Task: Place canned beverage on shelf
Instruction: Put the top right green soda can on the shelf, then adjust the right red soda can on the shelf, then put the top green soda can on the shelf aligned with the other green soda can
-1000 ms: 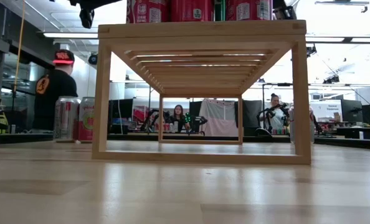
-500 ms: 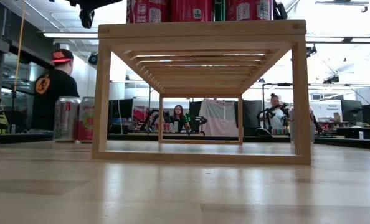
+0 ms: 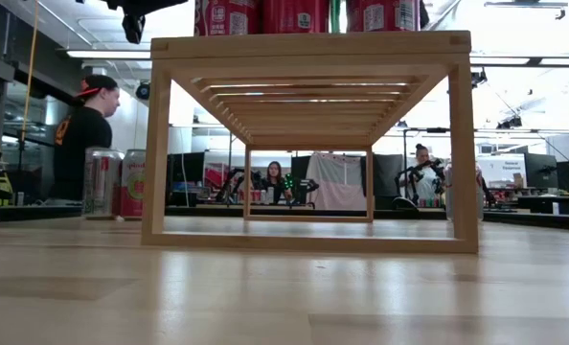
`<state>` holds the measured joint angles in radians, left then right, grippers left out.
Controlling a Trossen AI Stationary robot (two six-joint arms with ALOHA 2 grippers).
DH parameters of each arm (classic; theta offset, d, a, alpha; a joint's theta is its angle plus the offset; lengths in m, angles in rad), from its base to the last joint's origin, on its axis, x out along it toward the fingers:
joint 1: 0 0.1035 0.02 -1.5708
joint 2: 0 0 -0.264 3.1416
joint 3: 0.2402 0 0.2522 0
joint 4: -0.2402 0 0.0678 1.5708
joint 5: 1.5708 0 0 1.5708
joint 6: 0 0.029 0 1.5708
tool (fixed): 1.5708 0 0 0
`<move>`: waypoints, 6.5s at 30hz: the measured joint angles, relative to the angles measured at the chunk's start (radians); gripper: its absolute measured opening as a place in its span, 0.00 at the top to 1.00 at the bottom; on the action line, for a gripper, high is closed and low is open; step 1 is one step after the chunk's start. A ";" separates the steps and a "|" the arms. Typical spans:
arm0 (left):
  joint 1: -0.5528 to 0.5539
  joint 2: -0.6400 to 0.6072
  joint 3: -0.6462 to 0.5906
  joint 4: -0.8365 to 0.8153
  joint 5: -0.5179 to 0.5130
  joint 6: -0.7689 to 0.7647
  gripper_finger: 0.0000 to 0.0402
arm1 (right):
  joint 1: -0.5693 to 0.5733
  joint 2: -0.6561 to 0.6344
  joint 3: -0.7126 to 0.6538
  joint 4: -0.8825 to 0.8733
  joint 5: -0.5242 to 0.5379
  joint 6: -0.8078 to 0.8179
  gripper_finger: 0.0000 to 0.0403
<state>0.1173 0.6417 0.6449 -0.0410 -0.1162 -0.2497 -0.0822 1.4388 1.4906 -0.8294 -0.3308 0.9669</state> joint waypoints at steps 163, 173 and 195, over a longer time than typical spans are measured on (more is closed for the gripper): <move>0.000 -0.072 0.001 0.098 0.045 0.000 0.99 | 0.208 -0.247 0.000 0.016 0.835 -0.674 1.00; 0.000 -0.072 0.001 0.098 0.045 0.003 0.99 | 0.170 -0.250 -0.003 -0.105 0.698 -0.732 1.00; 0.000 -0.033 0.000 0.081 -0.006 0.018 0.99 | 0.176 -0.464 -0.583 0.729 0.664 -0.738 1.00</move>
<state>0.1169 0.6087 0.6453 0.0401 -0.1224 -0.2318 0.0935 0.9749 0.9077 -0.1006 0.3334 0.2286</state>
